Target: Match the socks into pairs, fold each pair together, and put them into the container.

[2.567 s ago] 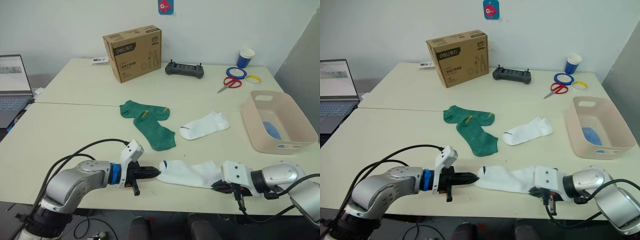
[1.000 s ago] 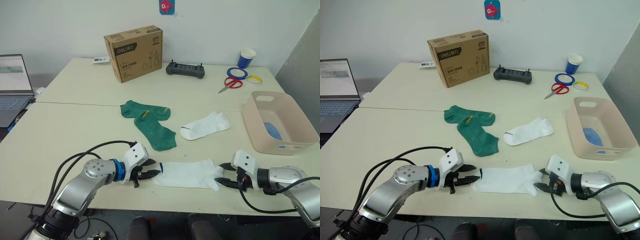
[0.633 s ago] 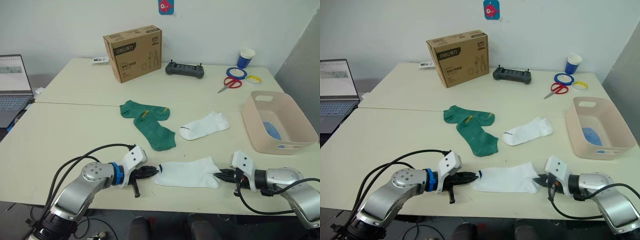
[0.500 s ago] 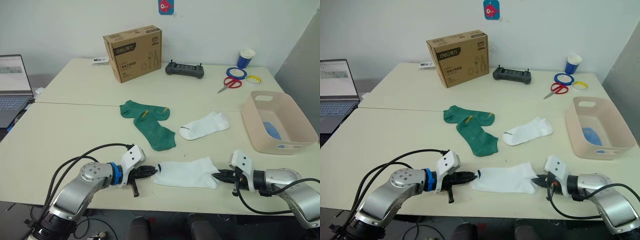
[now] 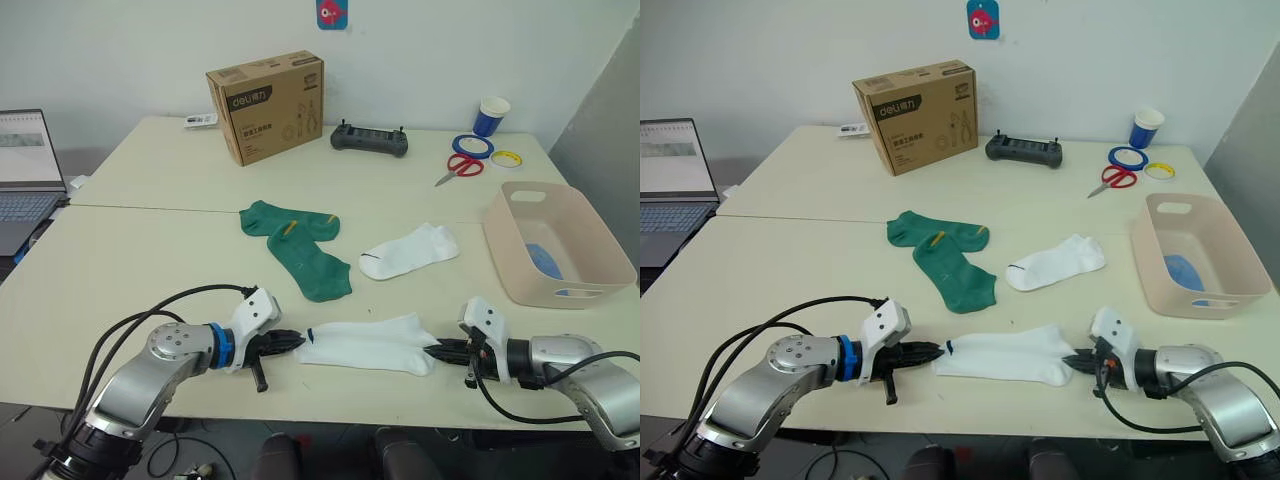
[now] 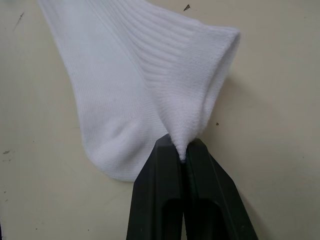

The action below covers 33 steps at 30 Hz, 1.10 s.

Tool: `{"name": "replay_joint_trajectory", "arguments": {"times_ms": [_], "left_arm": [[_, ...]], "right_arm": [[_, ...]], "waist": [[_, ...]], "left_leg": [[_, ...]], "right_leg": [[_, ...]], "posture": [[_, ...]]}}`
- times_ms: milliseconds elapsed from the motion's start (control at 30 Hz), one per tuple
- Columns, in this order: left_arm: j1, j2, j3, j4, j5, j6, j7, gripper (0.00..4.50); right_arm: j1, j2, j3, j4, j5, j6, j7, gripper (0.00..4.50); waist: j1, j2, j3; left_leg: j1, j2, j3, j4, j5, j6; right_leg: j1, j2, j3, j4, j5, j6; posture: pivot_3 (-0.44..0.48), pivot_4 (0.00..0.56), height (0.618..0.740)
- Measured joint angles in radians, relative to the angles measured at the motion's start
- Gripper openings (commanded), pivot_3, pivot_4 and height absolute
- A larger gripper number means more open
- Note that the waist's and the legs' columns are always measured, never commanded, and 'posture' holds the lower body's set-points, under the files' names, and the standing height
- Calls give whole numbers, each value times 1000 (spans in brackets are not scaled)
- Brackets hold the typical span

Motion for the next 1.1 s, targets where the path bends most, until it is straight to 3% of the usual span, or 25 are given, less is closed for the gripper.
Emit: {"name": "replay_joint_trajectory", "arguments": {"times_ms": [1067, 1100], "left_arm": [[21, 4, -13, -70, -30, 84, -28, 0], [21, 6, -15, -70, -28, 80, -30, 0]], "right_arm": [[-1, -63, 1, -15, 40, 60, 45, 36], [-1, -63, 1, -14, 40, 57, 45, 246]], "waist": [[6, 0, 0], [6, 0, 0]], "left_leg": [[0, 0, 0, 0, 0, 0], [0, 0, 0, 0, 0, 0]], "right_leg": [[0, 0, 0, 0, 0, 0], [0, 0, 0, 0, 0, 0]], "posture": [[0, 150, 740], [0, 150, 740]]}}
